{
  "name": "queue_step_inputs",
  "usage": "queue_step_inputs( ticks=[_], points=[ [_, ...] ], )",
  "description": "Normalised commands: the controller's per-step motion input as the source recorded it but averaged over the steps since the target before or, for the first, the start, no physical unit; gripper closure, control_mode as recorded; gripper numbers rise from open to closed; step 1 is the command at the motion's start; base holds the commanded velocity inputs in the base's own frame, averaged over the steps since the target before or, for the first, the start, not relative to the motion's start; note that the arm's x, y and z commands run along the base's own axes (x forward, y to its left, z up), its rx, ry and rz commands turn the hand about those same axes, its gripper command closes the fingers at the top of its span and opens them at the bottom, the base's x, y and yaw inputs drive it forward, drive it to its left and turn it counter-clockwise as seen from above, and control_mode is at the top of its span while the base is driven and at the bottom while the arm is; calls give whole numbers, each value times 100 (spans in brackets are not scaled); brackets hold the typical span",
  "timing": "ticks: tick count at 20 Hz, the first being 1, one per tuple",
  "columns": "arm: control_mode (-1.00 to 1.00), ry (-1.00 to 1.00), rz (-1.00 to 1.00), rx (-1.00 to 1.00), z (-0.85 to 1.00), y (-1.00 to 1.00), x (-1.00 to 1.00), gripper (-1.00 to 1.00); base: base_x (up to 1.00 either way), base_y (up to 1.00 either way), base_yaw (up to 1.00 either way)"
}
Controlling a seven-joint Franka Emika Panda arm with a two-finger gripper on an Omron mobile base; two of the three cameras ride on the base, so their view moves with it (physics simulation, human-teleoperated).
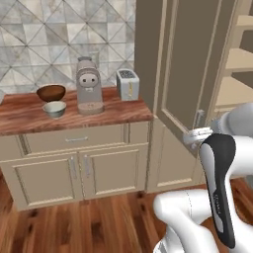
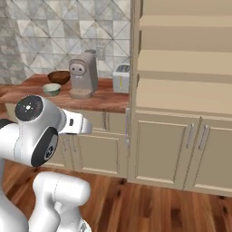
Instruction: Pick up the bowls on the counter and stack them on top of one another in the open cabinet. Place the smaller bowl on top of the larger bowl.
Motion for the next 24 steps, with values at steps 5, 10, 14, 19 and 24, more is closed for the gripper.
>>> queue_step_inputs(
  ticks=[5, 10, 14, 19, 24],
  points=[
    [100, 0, 0, 0, 0, 0, 0, -100, -13, 64, -1],
    [100, 0, 0, 0, 0, 0, 0, -100, -8, 68, 0],
    [100, 0, 0, 0, 0, 0, 0, -100, -6, 68, 0],
    [100, 0, 0, 0, 0, 0, 0, -100, -5, 66, 0],
    [100, 0, 0, 0, 0, 0, 0, -100, -4, 65, 0]
  ],
)
